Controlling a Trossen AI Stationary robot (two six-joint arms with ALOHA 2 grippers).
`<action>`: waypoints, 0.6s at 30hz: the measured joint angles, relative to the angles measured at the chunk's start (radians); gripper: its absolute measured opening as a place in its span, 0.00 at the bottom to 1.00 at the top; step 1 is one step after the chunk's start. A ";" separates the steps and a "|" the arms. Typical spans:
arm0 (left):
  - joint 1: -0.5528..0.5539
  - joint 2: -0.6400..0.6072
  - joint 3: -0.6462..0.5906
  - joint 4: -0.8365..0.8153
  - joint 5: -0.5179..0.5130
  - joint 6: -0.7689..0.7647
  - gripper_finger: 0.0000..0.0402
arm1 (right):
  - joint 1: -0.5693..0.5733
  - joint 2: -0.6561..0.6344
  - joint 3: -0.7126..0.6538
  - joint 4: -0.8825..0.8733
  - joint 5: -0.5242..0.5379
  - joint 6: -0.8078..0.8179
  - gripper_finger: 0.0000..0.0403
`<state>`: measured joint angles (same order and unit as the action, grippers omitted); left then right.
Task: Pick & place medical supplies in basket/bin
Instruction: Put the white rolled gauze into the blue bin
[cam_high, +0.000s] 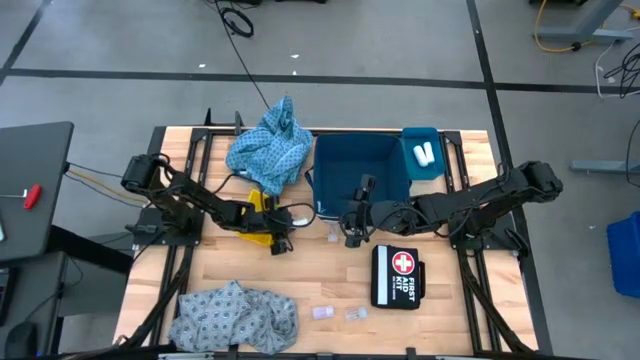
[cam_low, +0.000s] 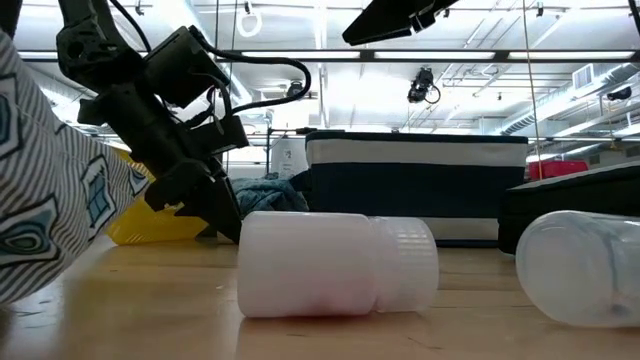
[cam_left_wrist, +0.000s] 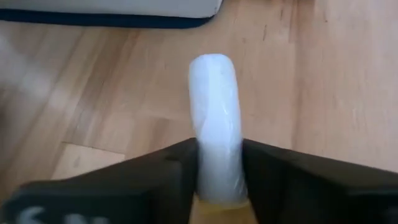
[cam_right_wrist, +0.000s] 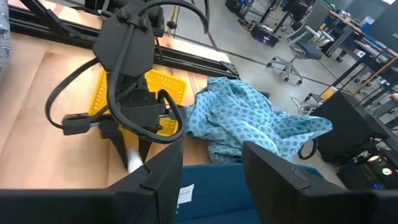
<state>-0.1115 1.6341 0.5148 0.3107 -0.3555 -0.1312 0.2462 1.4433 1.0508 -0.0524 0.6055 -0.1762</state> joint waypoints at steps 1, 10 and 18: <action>-0.001 0.000 0.000 -0.002 -0.009 0.000 0.20 | 0.000 0.000 0.000 -0.001 0.000 0.005 0.43; -0.021 -0.013 -0.001 -0.019 -0.072 0.001 0.11 | -0.001 0.000 -0.001 -0.043 -0.022 0.065 0.43; -0.040 -0.059 -0.002 -0.022 -0.091 0.011 0.11 | -0.003 0.011 -0.001 -0.062 -0.109 0.119 0.43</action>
<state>-0.1514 1.5754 0.5133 0.2885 -0.4469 -0.1206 0.2428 1.4541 1.0494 -0.1147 0.4965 -0.0570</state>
